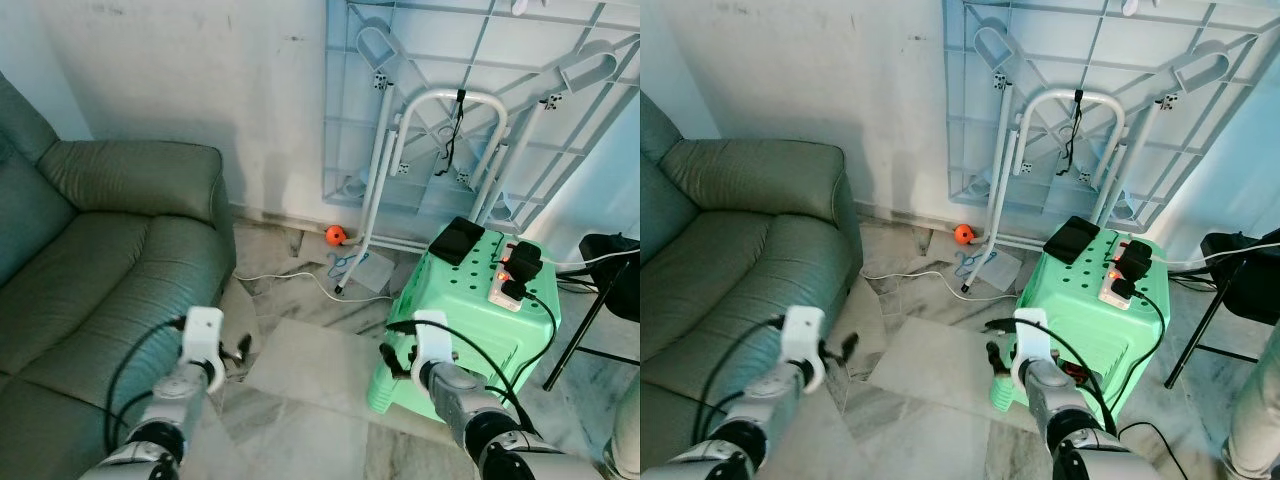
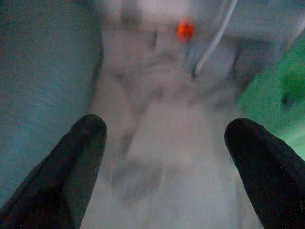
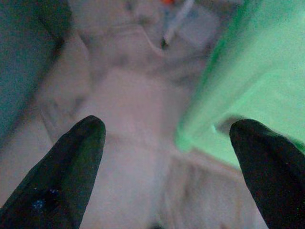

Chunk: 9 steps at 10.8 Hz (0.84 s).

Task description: Move the pillow to the sofa

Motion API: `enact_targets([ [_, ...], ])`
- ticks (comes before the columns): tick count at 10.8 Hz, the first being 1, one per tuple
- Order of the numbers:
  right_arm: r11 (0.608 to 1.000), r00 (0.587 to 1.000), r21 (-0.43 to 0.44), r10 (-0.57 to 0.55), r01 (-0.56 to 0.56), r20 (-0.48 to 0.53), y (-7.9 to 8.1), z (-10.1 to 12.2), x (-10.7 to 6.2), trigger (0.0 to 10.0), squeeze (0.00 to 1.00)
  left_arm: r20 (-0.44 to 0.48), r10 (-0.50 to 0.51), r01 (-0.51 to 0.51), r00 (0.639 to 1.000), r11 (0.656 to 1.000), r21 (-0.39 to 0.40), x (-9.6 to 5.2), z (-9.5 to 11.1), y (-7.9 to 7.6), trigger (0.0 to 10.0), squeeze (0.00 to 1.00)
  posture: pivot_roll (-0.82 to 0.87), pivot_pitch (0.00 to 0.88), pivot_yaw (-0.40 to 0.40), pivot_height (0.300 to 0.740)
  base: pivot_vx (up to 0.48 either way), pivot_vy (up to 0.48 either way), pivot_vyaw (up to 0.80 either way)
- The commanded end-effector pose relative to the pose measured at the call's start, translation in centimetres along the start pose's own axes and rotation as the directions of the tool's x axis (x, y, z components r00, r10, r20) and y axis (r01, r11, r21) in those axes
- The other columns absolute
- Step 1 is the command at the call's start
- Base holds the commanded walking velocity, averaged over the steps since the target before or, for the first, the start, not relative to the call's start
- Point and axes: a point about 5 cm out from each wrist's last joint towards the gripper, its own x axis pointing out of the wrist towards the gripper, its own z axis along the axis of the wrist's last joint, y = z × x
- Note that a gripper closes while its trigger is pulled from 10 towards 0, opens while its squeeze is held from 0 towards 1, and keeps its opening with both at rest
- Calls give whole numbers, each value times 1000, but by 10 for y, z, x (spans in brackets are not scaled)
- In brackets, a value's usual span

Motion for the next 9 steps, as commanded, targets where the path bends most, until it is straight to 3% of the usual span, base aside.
enact_targets([
  [1, 1000, 997, -18, -14, 16, 81, -9, 11, -2, 10000, 0, 57, -9, 10, 998, 1000, -9, -5, 2, 8, 10000, 0, -59, 0, -29, 740, 0, 0, 0],
  [3, 987, 974, -131, -66, 96, 215, -28, 21, -12, 10000, 0, 155, -52, 52, 987, 999, 6, -25, 3, 16, 10000, 0, -52, 0, -37, 740, 0, 0, 0],
  [5, 991, 947, -113, -31, 70, 318, -44, 26, -42, 10000, 0, 280, -107, 111, 954, 994, 3, -64, 17, 7, 10000, 0, -37, 0, -52, 740, 0, 0, 0],
  [6, 991, 942, -116, -19, 62, 336, -46, 26, -52, 10000, 0, 301, -91, 101, 949, 995, -18, -72, 16, 6, 10000, 0, -40, 0, -53, 740, 0, 0, 0],
  [7, 991, 938, -121, -20, 66, 346, -48, 23, -65, 10000, 0, 314, -5, 11, 950, 1000, -15, -78, 13, 10, 10000, 0, -49, 0, -51, 740, 0, 0, 0],
  [9, 991, 932, -111, -34, 79, 361, -51, 15, -83, 10000, 0, 338, 10, 7, 941, 999, -49, -87, 12, 22, 10000, 0, -72, 0, -48, 740, 0, 0, 0],
])
